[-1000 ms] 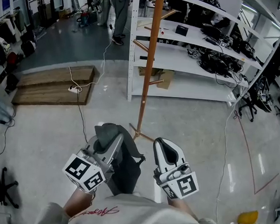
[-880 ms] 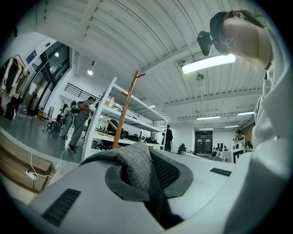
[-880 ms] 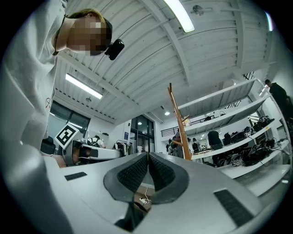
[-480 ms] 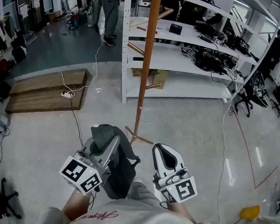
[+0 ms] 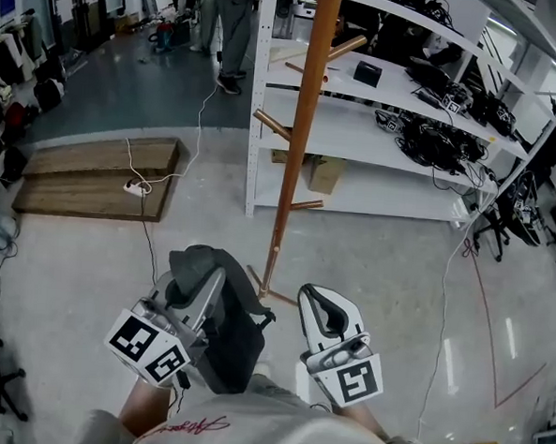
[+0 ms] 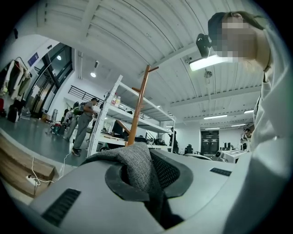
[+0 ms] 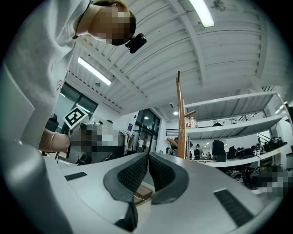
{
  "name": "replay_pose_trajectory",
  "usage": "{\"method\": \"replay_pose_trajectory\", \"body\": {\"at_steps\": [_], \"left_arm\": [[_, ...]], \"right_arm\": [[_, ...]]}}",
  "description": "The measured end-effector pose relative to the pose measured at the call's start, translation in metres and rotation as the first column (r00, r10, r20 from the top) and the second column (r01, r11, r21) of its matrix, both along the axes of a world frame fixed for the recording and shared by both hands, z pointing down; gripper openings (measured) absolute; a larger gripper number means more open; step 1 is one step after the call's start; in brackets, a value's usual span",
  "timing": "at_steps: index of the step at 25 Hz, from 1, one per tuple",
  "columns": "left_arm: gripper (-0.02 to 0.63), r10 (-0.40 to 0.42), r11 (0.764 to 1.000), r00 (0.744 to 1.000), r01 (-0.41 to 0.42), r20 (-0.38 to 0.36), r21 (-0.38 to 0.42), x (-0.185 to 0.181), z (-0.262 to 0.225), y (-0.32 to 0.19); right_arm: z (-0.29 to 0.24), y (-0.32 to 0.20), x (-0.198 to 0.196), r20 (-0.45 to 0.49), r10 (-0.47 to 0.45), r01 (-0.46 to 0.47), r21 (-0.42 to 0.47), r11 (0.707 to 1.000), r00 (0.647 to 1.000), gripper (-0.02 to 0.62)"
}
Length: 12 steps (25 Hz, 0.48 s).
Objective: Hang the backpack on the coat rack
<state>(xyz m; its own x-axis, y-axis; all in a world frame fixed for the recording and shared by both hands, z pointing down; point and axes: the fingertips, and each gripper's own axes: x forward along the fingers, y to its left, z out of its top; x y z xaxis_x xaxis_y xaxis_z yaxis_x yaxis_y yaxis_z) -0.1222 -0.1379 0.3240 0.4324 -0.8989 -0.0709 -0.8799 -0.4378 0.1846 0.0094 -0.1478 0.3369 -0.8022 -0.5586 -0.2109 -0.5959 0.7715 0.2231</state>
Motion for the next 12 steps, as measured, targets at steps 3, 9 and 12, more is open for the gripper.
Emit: {"method": "replay_pose_trajectory", "body": {"at_steps": [3, 9, 12], "left_arm": [[0.040, -0.046, 0.999, 0.999, 0.046, -0.018, -0.007, -0.009, -0.001, -0.021], [0.040, -0.097, 0.995, 0.995, 0.097, -0.026, 0.003, -0.034, -0.013, -0.057], [0.040, -0.090, 0.996, 0.996, 0.090, -0.022, 0.007, -0.047, -0.024, -0.081]], "right_arm": [[-0.002, -0.023, 0.003, 0.037, -0.032, 0.033, -0.026, 0.999, 0.999, 0.021], [-0.001, -0.051, -0.001, 0.057, -0.049, 0.052, -0.053, 0.997, 0.997, 0.021], [-0.002, -0.061, -0.003, 0.063, -0.038, 0.042, -0.055, 0.998, 0.997, 0.021]]}}
